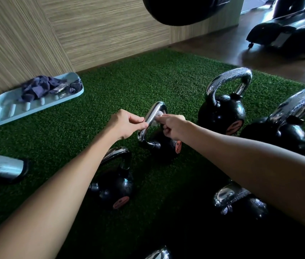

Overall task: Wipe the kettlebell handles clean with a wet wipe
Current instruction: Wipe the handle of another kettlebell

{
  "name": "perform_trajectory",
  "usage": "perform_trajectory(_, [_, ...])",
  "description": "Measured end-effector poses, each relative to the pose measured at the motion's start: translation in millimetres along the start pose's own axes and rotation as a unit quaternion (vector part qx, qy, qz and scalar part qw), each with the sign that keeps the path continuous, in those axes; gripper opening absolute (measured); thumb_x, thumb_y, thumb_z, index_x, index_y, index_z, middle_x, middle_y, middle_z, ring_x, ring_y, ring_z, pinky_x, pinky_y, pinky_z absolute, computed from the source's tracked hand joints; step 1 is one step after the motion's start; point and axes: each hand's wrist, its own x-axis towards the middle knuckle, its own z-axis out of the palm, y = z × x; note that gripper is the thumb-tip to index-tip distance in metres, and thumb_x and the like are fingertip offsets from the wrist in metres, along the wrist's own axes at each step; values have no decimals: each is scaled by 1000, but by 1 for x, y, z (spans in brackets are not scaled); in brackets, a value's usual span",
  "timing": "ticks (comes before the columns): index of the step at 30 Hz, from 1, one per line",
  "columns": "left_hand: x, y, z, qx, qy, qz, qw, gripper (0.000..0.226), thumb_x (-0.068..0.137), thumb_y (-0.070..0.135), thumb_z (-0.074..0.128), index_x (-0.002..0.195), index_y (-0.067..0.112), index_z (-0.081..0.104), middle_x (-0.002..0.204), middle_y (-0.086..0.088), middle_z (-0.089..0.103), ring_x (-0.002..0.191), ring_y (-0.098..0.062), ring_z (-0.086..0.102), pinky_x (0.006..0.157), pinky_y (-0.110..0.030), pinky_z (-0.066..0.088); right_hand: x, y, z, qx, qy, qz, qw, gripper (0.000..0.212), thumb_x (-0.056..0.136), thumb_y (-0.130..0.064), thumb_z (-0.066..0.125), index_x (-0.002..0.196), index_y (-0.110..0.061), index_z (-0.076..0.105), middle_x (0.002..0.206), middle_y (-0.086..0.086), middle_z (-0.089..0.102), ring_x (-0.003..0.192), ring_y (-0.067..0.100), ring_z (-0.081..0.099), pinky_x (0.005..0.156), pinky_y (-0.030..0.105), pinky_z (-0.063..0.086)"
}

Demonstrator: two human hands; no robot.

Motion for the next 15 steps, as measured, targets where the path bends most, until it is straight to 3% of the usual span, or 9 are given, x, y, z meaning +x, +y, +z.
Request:
perform_trajectory(3, [-1, 4, 2, 19, 1, 8, 1000, 38, 82, 50, 78, 116, 33, 75, 119, 13, 72, 75, 8, 48, 57, -18, 36, 0, -6, 1, 4, 44, -22, 999, 26, 79, -22, 86, 103, -14, 79, 62, -5, 57, 49, 6, 36, 37, 19, 31])
perform_trajectory(5, [-1, 9, 2, 33, 6, 12, 999, 37, 83, 50, 78, 115, 33, 75, 117, 14, 73, 72, 9, 48, 55, -18, 36, 6, -1, -7, -80, 64, -98, 990, 18, 87, -20, 78, 105, -17, 76, 63, -8, 49, 51, 10, 34, 43, 22, 32])
perform_trajectory(6, [-1, 11, 2, 40, 8, 12, 999, 36, 83, 51, 77, 115, 33, 75, 116, 14, 73, 71, 9, 49, 54, -19, 36, 1, -3, -7, -47, 49, -110, 992, 8, 94, -18, 68, 101, -22, 70, 67, -10, 43, 53, 11, 39, 52, 23, 39])
perform_trajectory(7, [-1, 14, 3, 49, 7, 13, 999, 36, 83, 52, 77, 114, 33, 75, 114, 14, 74, 69, 7, 50, 53, -19, 36, 1, -4, -6, -43, 43, -119, 991, 12, 100, -18, 57, 97, -29, 61, 70, -11, 39, 51, 5, 45, 61, 14, 42])
perform_trajectory(8, [-2, 17, 3, 59, 6, 15, 998, 36, 83, 53, 76, 114, 34, 75, 110, 14, 74, 67, 5, 52, 51, -20, 36, -3, -6, -10, -15, 33, -104, 994, 14, 104, -19, 50, 98, -31, 54, 73, -12, 38, 49, -4, 51, 62, 6, 40])
perform_trajectory(10, [-4, 23, 5, 79, 5, 25, 997, 34, 84, 53, 75, 112, 35, 76, 104, 14, 76, 64, 0, 57, 49, -20, 37, 3, -1, -13, -9, 32, -109, 993, 11, 106, -18, 46, 98, -26, 48, 75, -11, 40, 50, -26, 47, 55, -1, 38])
perform_trajectory(12, [-5, 29, 7, 106, 10, 39, 994, 31, 86, 53, 74, 111, 36, 76, 99, 13, 77, 67, -6, 66, 51, -21, 44, 9, 1, -13, -25, 88, -138, 986, 14, 99, -19, 64, 86, -19, 58, 73, -4, 53, 47, -10, 57, 46, 4, 41])
perform_trajectory(14, [-6, 36, 8, 141, 20, 53, 988, 29, 88, 53, 71, 111, 36, 76, 94, 10, 78, 66, -9, 67, 54, -22, 49, 15, -2, -17, -16, 156, -113, 981, 25, 77, -25, 89, 86, -10, 70, 77, 2, 69, 61, 8, 67, 61, 21, 59])
perform_trajectory(15, [-6, 41, 9, 157, 23, 60, 986, 29, 90, 52, 70, 112, 35, 75, 92, 9, 77, 64, -9, 65, 54, -22, 49, 19, 1, -23, -45, 174, -92, 979, 29, 73, -24, 91, 87, -9, 71, 79, 2, 71, 66, 11, 68, 64, 25, 61])
